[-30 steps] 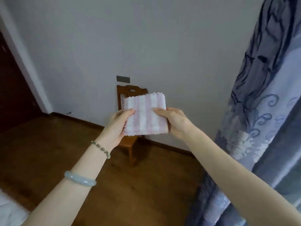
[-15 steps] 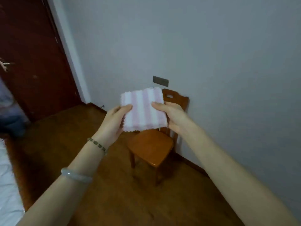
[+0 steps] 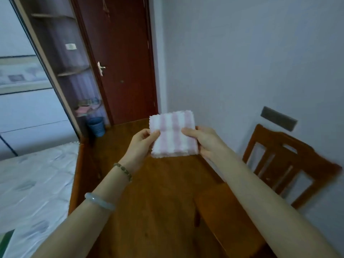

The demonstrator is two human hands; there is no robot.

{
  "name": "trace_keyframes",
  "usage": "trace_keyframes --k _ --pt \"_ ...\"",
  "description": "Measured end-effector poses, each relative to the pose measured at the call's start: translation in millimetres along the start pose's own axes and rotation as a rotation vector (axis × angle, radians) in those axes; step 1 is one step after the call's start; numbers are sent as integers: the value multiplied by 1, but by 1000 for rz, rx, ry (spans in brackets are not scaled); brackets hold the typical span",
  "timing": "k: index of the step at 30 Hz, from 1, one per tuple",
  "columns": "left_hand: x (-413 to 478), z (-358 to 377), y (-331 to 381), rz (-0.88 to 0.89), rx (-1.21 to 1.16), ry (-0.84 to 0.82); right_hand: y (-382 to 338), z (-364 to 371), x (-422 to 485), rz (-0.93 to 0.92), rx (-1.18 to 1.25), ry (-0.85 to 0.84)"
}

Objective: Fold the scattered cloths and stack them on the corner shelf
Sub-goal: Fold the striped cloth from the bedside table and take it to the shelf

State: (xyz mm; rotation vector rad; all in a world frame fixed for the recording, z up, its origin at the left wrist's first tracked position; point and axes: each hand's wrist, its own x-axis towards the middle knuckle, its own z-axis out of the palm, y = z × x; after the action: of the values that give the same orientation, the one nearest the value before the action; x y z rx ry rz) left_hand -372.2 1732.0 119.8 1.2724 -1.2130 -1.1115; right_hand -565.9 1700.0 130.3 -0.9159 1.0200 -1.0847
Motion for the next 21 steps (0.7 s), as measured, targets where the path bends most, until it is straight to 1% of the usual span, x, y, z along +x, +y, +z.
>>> trace_keyframes --k 5,8,12,15,21 --pt "113 -29 3 -18 6 142 -23 32 140 76 -23 -124" --pt "161 -56 -3 -33 -14 215 -29 59 200 106 -22 -203" --pt "234 -100 -21 -47 -47 273 -27 100 288 126 -46 -246" --pt "297 -137 -33 -47 -72 289 -23 133 358 131 -58 -270" --pt "438 -218 -44 -36 -88 252 -30 201 503 135 -61 -273"
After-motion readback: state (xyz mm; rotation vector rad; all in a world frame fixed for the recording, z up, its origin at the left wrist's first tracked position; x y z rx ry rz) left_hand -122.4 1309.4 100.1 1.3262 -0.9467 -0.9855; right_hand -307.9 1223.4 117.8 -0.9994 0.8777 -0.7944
